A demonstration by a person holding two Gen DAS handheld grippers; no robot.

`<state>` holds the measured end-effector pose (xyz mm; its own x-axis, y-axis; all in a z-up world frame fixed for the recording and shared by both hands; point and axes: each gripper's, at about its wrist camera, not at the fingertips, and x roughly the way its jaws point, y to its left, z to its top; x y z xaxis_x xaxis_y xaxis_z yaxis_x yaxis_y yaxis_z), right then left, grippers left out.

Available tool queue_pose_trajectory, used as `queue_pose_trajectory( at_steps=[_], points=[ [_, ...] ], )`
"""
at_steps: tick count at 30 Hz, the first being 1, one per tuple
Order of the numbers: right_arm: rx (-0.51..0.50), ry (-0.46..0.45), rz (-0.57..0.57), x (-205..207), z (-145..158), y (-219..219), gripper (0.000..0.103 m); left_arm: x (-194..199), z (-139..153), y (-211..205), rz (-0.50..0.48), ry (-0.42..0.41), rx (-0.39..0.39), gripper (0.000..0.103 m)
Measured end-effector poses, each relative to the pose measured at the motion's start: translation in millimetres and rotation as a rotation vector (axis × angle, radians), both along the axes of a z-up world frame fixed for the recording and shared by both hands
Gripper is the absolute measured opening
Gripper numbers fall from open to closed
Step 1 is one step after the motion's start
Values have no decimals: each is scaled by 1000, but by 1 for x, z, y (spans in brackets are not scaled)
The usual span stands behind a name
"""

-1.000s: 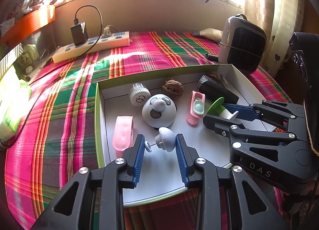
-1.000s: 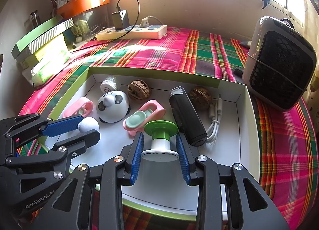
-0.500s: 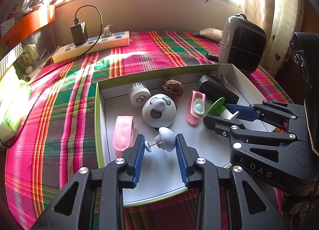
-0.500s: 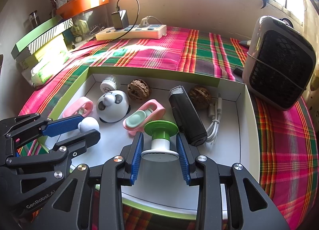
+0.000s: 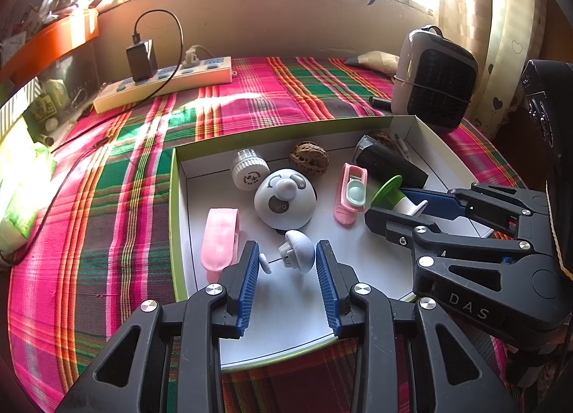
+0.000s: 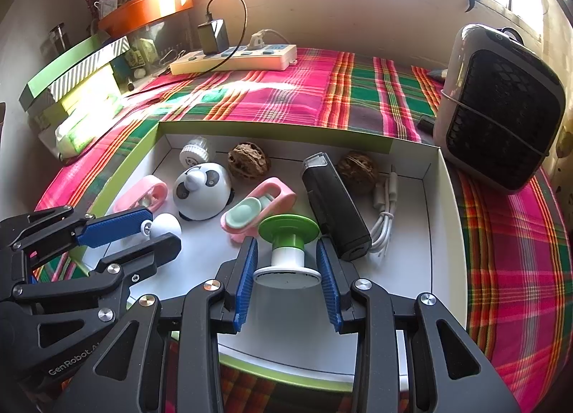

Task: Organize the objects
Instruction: 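Lower the knob and spool into the tray and open both grippers, then lift both open grippers out of the tray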

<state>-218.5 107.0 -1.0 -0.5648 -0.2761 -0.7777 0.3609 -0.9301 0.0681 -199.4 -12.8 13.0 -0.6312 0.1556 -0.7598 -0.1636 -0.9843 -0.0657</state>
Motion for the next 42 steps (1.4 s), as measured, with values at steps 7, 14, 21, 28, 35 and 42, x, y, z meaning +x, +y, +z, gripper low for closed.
queue_pose_trajectory(
  at_steps=[7,14,21,28,35,42],
  points=[
    [-3,1,-2,2,1,0,43,1,0,0,-6,2,8,34],
    [-7,3,-10,4,2,2,43,2,2,-1,0,0,13,35],
    [-13,6,-22,7,5,5,43,5,3,-4,15,-2,17,36],
    [-21,11,-29,11,8,8,48,10,7,-5,26,4,13,37],
    [-34,24,-41,16,13,9,49,18,13,-8,45,20,16,37],
    [-38,34,-41,25,17,9,49,26,18,-8,56,30,14,37]
  ],
)
